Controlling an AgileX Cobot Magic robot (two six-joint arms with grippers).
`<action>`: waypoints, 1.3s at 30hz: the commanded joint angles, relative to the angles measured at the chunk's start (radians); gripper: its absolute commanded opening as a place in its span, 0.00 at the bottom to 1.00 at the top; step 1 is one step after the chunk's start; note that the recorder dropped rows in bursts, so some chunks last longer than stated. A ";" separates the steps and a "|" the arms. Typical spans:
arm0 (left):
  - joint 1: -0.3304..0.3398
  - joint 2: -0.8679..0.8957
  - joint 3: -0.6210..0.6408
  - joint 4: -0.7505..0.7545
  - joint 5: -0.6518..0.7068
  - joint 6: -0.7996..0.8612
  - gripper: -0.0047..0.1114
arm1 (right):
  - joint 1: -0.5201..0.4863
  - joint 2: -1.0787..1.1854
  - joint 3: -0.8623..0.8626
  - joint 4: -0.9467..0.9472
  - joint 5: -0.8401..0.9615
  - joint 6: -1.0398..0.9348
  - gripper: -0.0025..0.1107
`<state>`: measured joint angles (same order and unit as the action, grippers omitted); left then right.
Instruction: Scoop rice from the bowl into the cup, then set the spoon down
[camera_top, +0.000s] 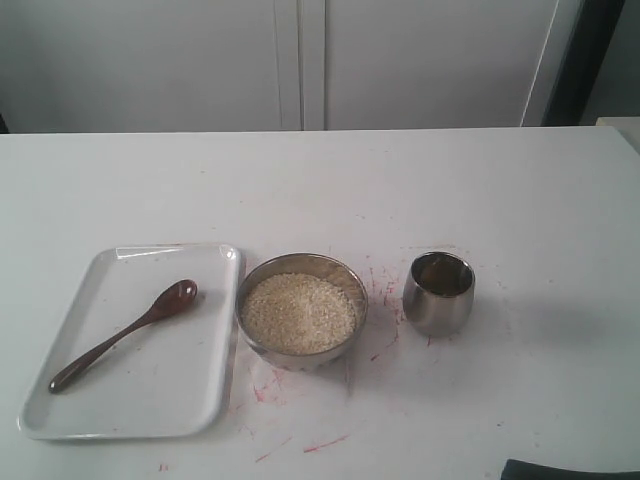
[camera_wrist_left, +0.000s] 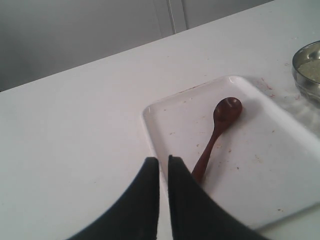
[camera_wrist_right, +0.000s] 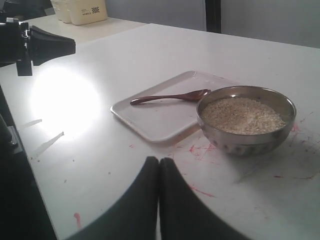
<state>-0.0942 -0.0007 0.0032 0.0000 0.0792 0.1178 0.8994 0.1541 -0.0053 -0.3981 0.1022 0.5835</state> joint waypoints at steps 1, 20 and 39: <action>0.002 0.001 -0.003 0.000 -0.003 -0.005 0.16 | -0.016 -0.005 0.005 0.002 0.004 0.004 0.02; 0.002 0.001 -0.003 0.000 -0.003 -0.005 0.16 | -0.510 -0.013 0.005 -0.006 0.071 -0.016 0.02; 0.002 0.001 -0.003 0.000 -0.003 -0.005 0.16 | -0.836 -0.013 0.005 -0.006 0.148 -0.118 0.02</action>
<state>-0.0942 -0.0007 0.0032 0.0000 0.0792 0.1178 0.0986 0.1478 -0.0053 -0.3981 0.2532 0.4913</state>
